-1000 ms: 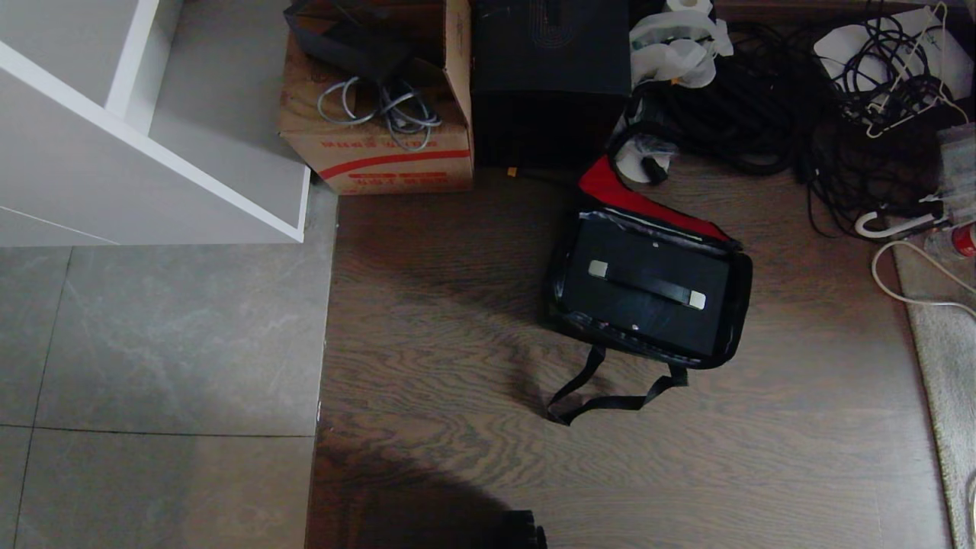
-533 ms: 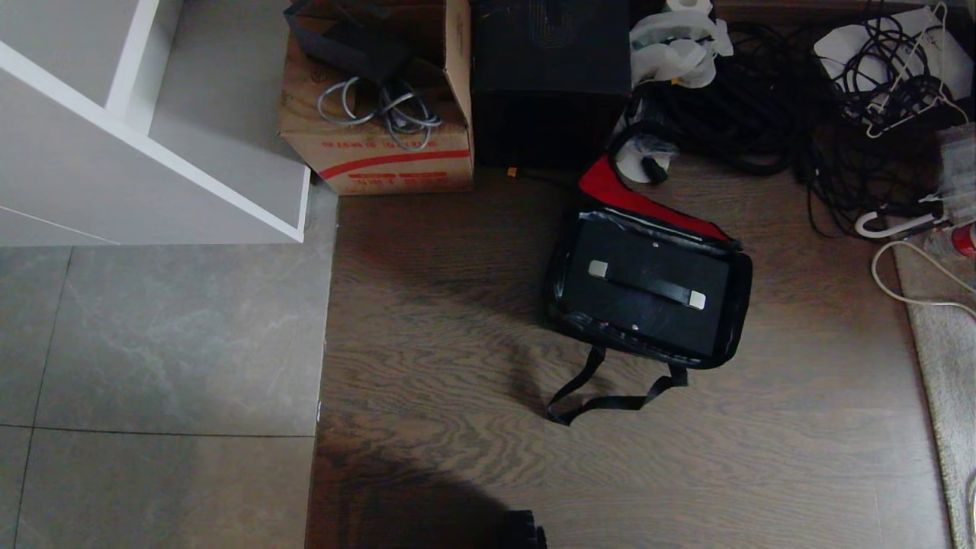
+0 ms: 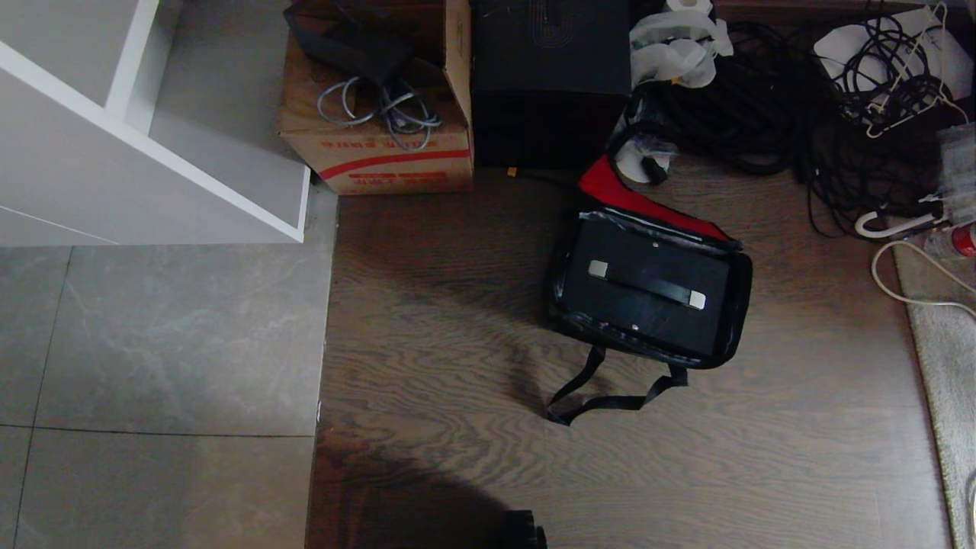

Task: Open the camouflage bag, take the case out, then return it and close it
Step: Grip the handle

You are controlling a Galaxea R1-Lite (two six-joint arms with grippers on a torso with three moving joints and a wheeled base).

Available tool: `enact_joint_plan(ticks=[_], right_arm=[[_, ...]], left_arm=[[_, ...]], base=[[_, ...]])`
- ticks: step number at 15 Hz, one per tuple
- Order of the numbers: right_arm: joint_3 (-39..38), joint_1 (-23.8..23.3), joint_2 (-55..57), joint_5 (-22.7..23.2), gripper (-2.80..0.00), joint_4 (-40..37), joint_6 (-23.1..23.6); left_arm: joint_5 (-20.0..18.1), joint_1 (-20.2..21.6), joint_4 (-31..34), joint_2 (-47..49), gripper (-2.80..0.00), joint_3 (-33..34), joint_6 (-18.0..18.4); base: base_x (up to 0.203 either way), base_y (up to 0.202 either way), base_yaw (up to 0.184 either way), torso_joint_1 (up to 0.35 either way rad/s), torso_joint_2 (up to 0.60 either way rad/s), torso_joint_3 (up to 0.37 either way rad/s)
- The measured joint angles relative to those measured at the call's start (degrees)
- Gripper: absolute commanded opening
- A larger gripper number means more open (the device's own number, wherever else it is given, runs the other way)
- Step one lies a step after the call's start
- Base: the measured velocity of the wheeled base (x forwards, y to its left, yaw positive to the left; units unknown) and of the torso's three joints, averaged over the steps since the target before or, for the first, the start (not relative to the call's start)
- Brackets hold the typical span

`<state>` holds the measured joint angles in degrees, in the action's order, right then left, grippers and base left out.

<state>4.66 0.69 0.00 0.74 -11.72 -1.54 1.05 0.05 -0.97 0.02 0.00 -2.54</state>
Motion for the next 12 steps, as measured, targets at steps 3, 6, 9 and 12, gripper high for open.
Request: enact_joint_plan(ticks=[3, 6, 9, 12], right_arm=[[0.00, 0.04, 0.00, 0.02, -2.80, 0.00, -0.03], [0.00, -0.06, 0.00, 0.02, -2.80, 0.01, -0.03], [0.00, 0.04, 0.00, 0.02, -2.80, 0.00, -0.03], [0.00, -0.03, 0.00, 0.00, -2.80, 0.00, -0.03]], left_arm=[[0.03, 0.02, -0.13, 0.00, -2.80, 0.00, -0.07], [0.02, 0.02, -0.15, 0.00, -2.80, 0.00, -0.07], [0.00, 0.02, -0.13, 0.00, -2.80, 0.00, -0.07], [0.02, 0.02, -0.13, 0.00, -2.80, 0.00, -0.05]], base=[[0.000, 0.000, 0.000, 0.002, 0.00, 0.084], [0.000, 0.000, 0.000, 0.002, 0.00, 0.184], [0.000, 0.000, 0.000, 0.004, 0.00, 0.197], [0.000, 0.000, 0.000, 0.001, 0.00, 0.205]])
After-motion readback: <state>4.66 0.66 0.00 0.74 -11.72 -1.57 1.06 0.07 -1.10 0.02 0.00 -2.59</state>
